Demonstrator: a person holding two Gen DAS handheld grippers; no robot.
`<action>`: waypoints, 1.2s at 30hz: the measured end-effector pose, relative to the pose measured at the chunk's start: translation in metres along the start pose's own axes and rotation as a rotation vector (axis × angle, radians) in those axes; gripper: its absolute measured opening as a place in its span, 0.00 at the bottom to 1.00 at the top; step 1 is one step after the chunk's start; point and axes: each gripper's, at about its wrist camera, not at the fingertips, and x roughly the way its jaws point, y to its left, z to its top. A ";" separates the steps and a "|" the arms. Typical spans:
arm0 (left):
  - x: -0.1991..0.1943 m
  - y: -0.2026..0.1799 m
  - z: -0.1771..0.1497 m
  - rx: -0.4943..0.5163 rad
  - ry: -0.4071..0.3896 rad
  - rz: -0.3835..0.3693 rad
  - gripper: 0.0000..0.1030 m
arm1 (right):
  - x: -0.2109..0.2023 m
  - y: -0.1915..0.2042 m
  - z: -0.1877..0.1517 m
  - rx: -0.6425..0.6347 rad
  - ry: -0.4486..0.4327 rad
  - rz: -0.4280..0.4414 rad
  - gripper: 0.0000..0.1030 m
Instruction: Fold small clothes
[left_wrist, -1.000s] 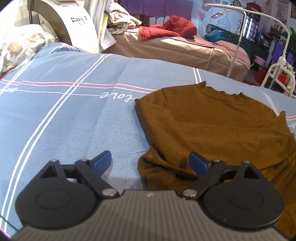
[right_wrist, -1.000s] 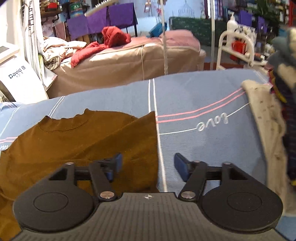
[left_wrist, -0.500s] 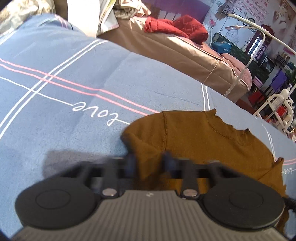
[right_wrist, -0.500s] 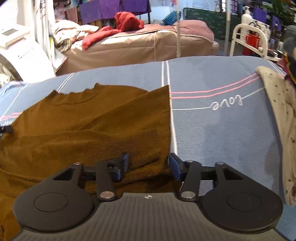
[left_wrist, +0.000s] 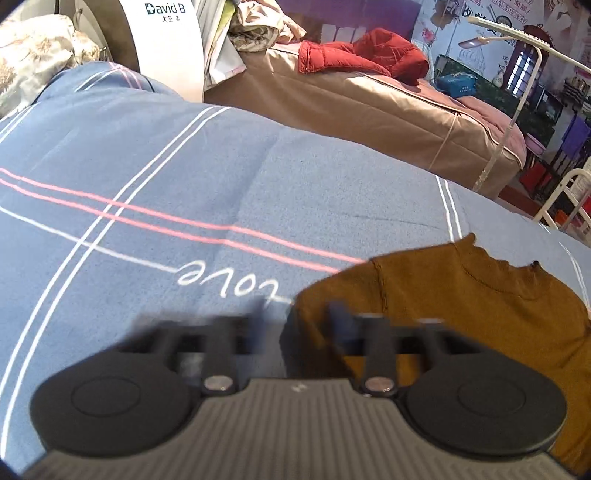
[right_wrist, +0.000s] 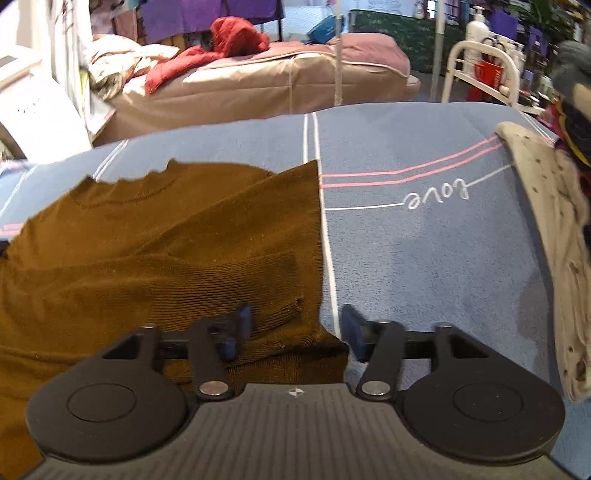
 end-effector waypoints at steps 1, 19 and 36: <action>-0.012 0.001 -0.005 -0.008 -0.009 -0.005 1.00 | -0.009 -0.002 -0.002 0.006 -0.017 0.013 1.00; -0.223 -0.010 -0.247 0.084 0.195 -0.272 0.99 | -0.143 -0.020 -0.126 -0.123 0.046 0.088 1.00; -0.217 -0.019 -0.288 0.101 0.360 -0.381 0.72 | -0.177 -0.012 -0.185 -0.126 0.128 0.188 0.80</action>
